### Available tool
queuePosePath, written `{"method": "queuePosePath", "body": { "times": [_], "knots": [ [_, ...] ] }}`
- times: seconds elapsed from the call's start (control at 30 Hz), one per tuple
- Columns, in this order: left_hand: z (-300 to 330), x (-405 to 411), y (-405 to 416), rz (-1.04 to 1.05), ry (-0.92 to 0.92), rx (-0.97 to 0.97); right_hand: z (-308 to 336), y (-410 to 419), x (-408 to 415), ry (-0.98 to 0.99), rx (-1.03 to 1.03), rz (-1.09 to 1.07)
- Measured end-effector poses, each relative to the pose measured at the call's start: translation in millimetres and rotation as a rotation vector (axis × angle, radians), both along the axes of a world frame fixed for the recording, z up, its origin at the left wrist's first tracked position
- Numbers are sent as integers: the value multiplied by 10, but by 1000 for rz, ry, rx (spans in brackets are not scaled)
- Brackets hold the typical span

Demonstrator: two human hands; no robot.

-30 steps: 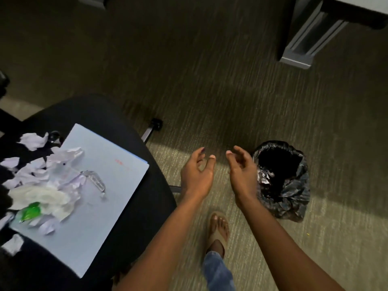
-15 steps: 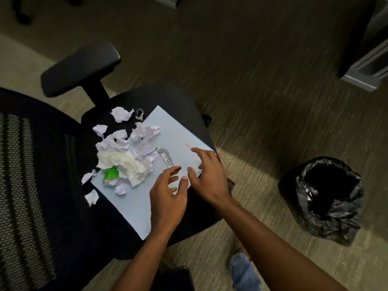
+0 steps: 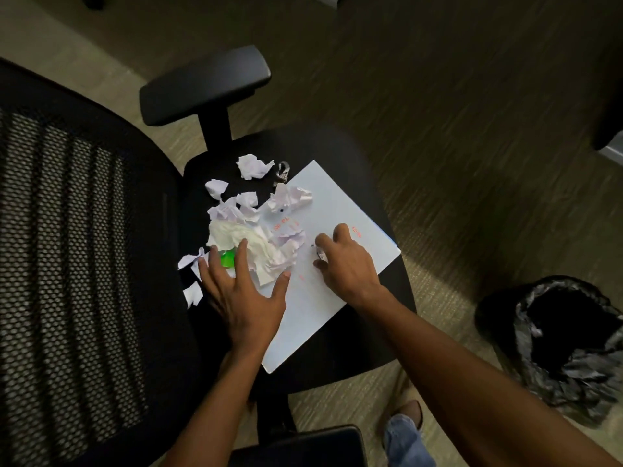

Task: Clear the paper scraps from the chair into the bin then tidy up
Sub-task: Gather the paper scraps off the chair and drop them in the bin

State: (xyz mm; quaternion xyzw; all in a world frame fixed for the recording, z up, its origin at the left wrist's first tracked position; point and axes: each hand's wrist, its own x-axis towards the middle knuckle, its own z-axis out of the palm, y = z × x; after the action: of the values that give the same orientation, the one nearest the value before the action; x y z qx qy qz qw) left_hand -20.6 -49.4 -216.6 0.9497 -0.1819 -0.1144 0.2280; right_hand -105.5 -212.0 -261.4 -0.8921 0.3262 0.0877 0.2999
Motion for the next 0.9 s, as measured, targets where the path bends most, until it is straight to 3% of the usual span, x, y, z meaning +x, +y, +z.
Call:
{"method": "queuePosePath", "body": {
  "times": [0.17,0.33,0.53,0.9],
  "knots": [
    [-228,373,-51,-30,61,138,0,62,-75,-160,78,-205],
    [-365,514,-73,-93,155,155,71,102,2,-280,256,-428],
    [-436,496,10,-103,169,84,101,126,208,-420,267,-331],
    [-376,436,83,-28,137,-149,-163,186,376,-142,66,5]
  ]
}}
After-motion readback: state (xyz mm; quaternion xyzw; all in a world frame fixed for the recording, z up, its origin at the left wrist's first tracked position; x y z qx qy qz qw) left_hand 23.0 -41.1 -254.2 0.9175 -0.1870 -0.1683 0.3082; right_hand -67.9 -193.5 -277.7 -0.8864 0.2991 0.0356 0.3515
